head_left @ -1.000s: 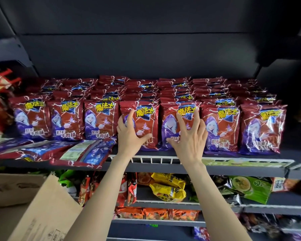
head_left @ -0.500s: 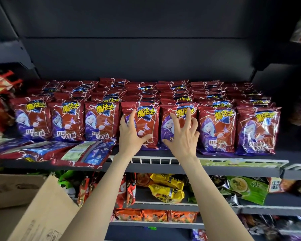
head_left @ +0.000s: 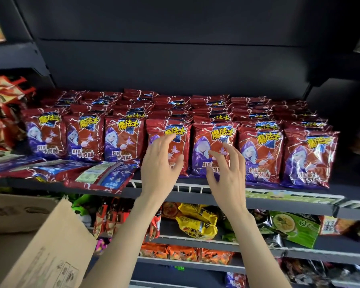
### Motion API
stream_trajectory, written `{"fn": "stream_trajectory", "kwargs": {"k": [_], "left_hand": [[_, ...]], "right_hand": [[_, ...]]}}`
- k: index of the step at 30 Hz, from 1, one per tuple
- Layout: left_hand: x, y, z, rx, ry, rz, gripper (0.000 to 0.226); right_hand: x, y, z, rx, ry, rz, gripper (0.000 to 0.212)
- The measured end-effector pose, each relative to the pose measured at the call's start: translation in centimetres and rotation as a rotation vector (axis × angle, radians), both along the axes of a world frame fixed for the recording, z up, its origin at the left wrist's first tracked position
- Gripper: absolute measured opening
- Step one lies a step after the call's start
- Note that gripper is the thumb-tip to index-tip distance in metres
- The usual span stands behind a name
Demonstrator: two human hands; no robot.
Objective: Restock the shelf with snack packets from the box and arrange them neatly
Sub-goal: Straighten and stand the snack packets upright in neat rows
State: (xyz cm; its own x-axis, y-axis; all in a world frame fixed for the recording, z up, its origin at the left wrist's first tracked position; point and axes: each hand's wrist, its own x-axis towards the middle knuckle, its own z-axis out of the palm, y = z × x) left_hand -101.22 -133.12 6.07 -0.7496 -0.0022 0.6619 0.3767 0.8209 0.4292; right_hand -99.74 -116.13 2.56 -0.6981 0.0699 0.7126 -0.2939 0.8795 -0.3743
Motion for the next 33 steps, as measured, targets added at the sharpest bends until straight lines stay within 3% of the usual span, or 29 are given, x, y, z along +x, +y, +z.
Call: {"fn": "stream_trajectory", "kwargs": {"k": [4, 10, 14, 19, 23, 28, 33], "left_hand": [[5.1, -2.8, 2.8, 0.018, 0.186, -0.088, 0.024], [9.0, -12.8, 5.5, -0.052, 0.136, 0.001, 0.025], [8.3, -19.8, 4.3, -0.232, 0.051, -0.033, 0.033], [5.8, -25.6, 2.7, -0.440, -0.133, -0.134, 0.058], [2.7, -29.1, 1.4, -0.687, -0.278, -0.093, 0.073], [0.3, -30.8, 0.9, -0.677, -0.205, -0.125, 0.048], [-0.9, -31.4, 1.5, -0.602, -0.132, -0.170, 0.047]], "right_hand": [[1.6, -1.1, 0.6, -0.083, 0.013, 0.147, 0.026], [2.5, -6.6, 2.3, -0.148, -0.131, 0.402, 0.030], [2.6, -11.0, 1.7, -0.100, -0.227, 0.474, 0.051], [2.0, -15.3, 0.1, -0.022, -0.278, 0.447, 0.059], [1.3, -18.1, -0.8, -0.059, -0.311, 0.391, 0.064], [0.6, -19.8, -1.2, -0.135, -0.258, 0.362, 0.056], [0.5, -20.5, 0.2, -0.336, -0.277, 0.374, 0.051]]}}
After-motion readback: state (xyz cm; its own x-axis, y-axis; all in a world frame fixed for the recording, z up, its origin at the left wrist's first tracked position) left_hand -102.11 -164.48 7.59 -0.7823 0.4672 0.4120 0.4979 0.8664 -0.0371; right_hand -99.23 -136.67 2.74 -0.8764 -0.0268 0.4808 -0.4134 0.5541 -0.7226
